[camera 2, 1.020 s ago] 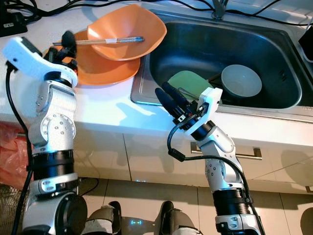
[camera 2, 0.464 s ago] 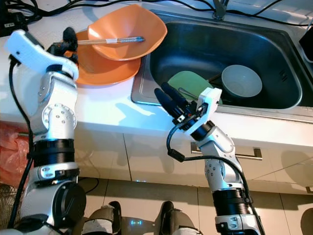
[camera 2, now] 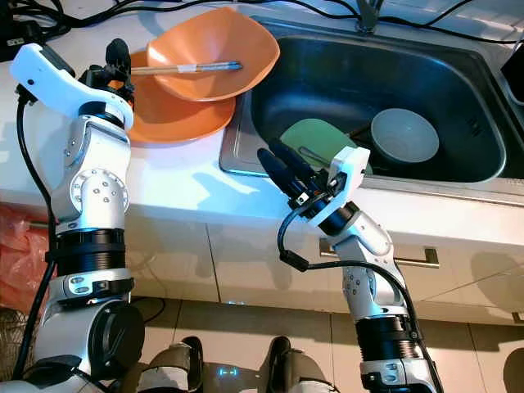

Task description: Kitchen organization

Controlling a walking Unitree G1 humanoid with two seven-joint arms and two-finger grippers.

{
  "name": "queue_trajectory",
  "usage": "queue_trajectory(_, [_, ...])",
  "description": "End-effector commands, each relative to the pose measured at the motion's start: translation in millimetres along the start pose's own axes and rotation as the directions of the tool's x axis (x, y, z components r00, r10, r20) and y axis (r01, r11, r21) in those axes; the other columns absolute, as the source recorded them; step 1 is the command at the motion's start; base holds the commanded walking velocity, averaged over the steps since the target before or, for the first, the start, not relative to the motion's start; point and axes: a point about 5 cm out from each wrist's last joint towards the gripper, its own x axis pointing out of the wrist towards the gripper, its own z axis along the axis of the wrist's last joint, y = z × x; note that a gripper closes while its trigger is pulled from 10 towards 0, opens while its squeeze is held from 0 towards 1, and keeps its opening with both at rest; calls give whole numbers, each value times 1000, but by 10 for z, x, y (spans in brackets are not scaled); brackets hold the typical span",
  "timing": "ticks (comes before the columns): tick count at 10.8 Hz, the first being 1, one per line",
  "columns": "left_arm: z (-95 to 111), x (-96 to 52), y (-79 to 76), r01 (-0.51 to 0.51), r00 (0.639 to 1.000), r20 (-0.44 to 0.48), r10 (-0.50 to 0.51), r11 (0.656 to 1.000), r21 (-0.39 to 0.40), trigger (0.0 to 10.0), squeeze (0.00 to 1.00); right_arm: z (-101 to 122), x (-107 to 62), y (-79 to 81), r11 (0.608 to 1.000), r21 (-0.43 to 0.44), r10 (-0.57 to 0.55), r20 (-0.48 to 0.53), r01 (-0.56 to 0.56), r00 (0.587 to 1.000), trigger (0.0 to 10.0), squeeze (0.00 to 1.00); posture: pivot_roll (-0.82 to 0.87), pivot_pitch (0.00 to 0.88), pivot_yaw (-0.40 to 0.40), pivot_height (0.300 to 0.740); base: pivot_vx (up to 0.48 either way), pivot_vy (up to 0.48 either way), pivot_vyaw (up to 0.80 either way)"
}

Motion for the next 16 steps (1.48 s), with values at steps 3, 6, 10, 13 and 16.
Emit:
queue_trajectory(3, [-5, 3, -115, 40, 999, 3, -40, 999, -7, 0, 0, -104, -64, 4, 1000, 19, -11, -53, 12, 999, 10000, 0, 202, 202, -90, 740, 0, 0, 0])
queue_trajectory(6, [15, -9, -133, 51, 999, 12, -51, 999, 1, 0, 0, -111, -50, -2, 1000, 17, -11, -54, 12, 998, 10000, 0, 208, 202, -90, 740, 0, 0, 0])
queue_trajectory(10, [43, -12, -175, 72, 997, 26, -72, 997, 4, 0, 0, -114, -47, -8, 1000, 13, -14, -55, 15, 998, 10000, 0, 209, 200, -88, 740, 0, 0, 0])
queue_trajectory(13, [82, -23, -193, 83, 996, 43, -83, 997, -5, 0, 0, -121, -50, -13, 1000, 13, -16, -59, 16, 998, 10000, 0, 211, 200, -91, 740, 0, 0, 0])
queue_trajectory(16, [152, -53, -235, 123, 990, 80, -118, 990, -63, 0, 0, -127, -42, -18, 1000, 14, -12, -61, 12, 998, 10000, 0, 213, 196, -94, 740, 0, 0, 0])
